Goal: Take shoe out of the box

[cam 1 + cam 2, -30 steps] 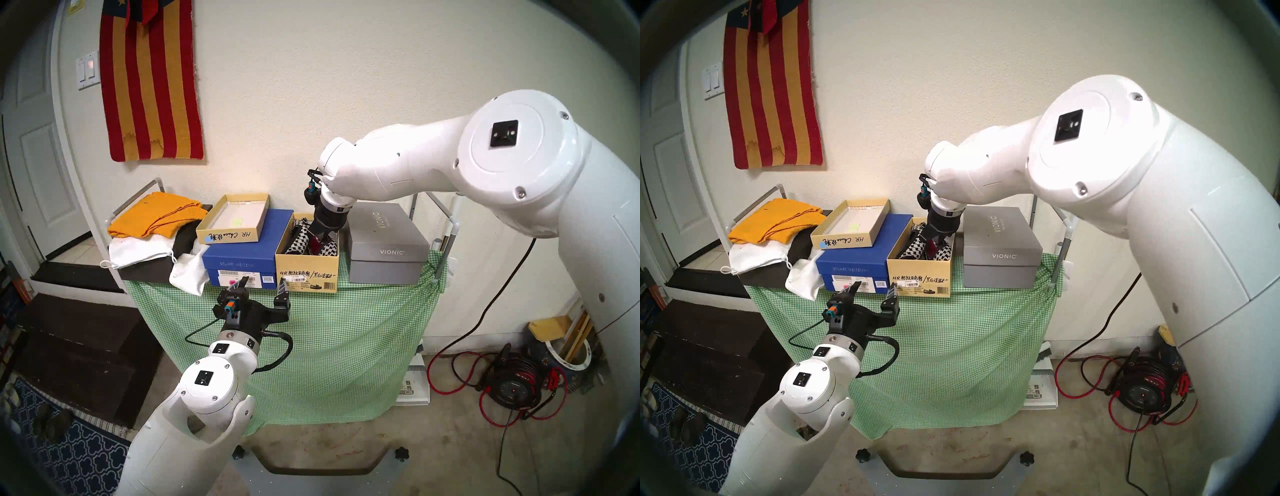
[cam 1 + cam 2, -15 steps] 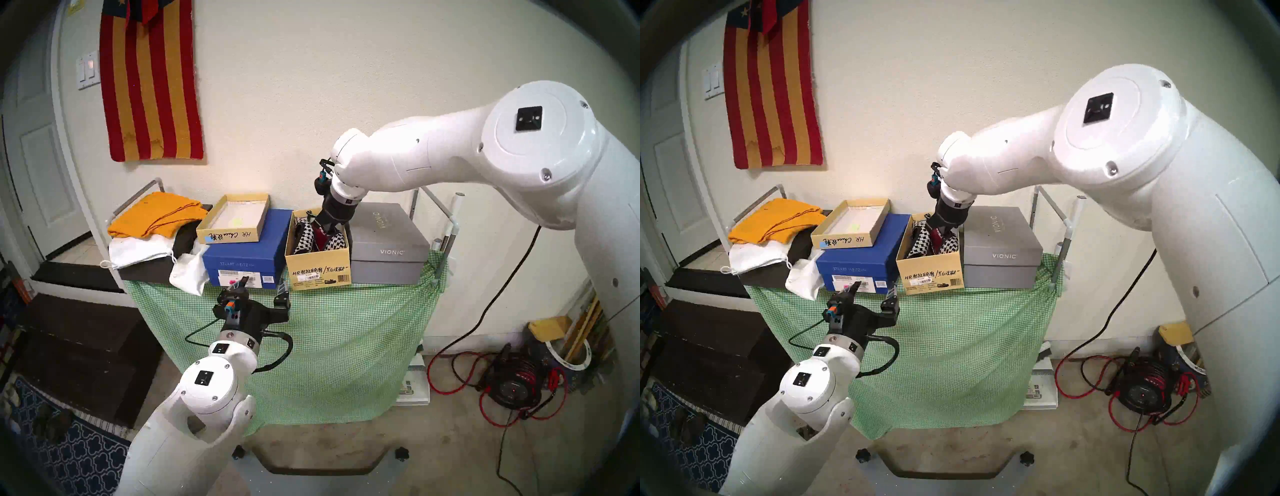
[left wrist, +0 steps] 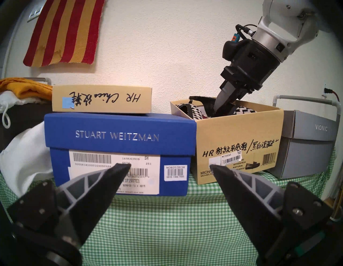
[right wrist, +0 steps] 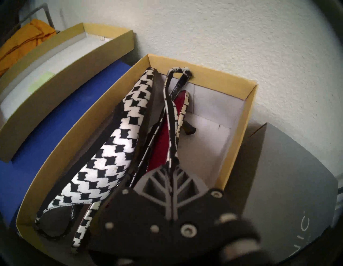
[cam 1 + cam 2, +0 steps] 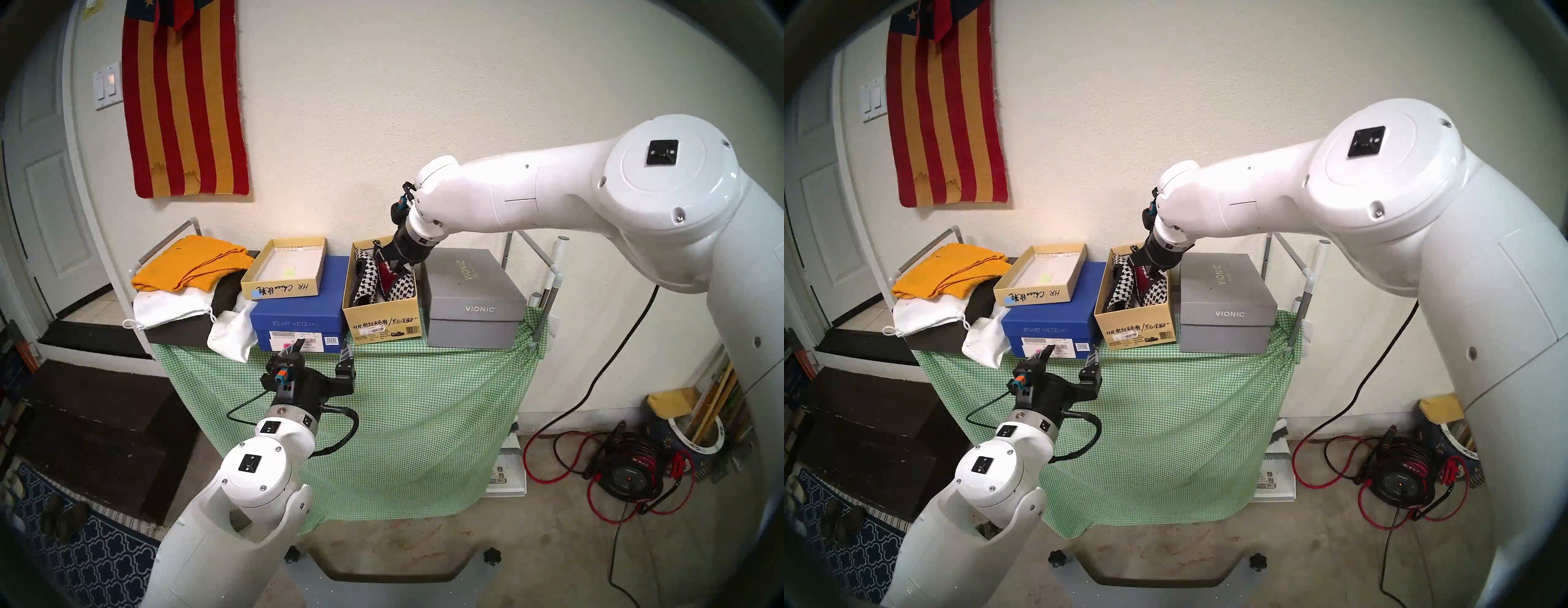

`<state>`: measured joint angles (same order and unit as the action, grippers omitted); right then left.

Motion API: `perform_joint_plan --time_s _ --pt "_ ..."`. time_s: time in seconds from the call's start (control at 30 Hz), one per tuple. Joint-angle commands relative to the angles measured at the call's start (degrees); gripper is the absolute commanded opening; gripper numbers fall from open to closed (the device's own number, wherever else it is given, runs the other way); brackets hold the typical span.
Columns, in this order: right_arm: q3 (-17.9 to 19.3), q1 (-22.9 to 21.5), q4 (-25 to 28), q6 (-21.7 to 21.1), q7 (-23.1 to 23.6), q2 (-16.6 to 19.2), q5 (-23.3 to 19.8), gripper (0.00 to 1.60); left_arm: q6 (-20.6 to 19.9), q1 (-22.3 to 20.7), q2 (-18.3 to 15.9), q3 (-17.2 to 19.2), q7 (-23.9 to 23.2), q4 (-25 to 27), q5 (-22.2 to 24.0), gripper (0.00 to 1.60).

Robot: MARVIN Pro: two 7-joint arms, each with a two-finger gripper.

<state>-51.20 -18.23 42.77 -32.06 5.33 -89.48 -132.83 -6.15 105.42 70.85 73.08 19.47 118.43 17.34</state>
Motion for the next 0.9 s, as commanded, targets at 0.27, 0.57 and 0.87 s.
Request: perform_joint_plan --time_s 0.27,0.57,0.87 --pt "3.71 4.74 -6.71 -0.46 -1.45 -1.93 -5.41 0.00 -0.01 0.01 -0.06 0.03 -0.02 0.00 -0.02 1.60" --pt "5.71 4.27 -7.65 0.92 -2.79 -3.10 -6.23 0.00 -0.01 0.01 -0.06 0.03 -0.02 0.00 -0.02 1.60" --pt "5.47 -0.07 -7.05 1.92 -5.42 1.52 -5.67 0.00 -0.01 0.01 -0.05 0.03 -0.01 0.00 -0.02 1.60"
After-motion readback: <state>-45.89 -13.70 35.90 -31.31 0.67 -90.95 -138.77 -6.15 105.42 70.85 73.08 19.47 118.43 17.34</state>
